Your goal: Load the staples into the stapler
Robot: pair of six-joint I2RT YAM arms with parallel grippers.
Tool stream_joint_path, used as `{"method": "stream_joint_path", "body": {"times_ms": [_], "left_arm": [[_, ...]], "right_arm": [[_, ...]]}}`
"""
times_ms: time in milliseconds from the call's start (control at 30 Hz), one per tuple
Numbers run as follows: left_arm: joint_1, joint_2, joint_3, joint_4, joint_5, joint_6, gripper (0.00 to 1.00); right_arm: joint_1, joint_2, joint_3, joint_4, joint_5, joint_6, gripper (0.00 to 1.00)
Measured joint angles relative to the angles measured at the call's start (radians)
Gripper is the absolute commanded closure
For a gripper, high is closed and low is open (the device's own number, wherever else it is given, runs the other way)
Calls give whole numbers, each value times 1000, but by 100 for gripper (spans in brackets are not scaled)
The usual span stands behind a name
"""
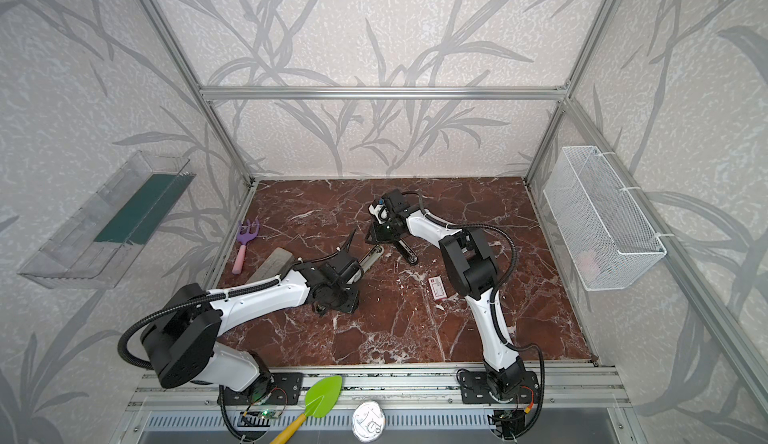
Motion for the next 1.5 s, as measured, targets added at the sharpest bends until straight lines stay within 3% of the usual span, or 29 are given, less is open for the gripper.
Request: {"method": "stream_joint_path", "body": {"times_ms": [267, 600, 1000, 1500], "left_arm": [[69, 124, 64, -16, -109, -14, 50], [248, 264, 216, 26, -164, 37, 51], [318, 496, 515, 51, -174, 119, 51], [331, 515, 541, 63, -153, 134, 50]], "right_arm": [[-3, -1, -14, -53, 20, -25, 65], [-5, -112, -226, 5, 13, -11, 63], [-4, -183, -377, 131, -12, 48, 61], [7, -171, -355, 158, -28, 76, 61]]}}
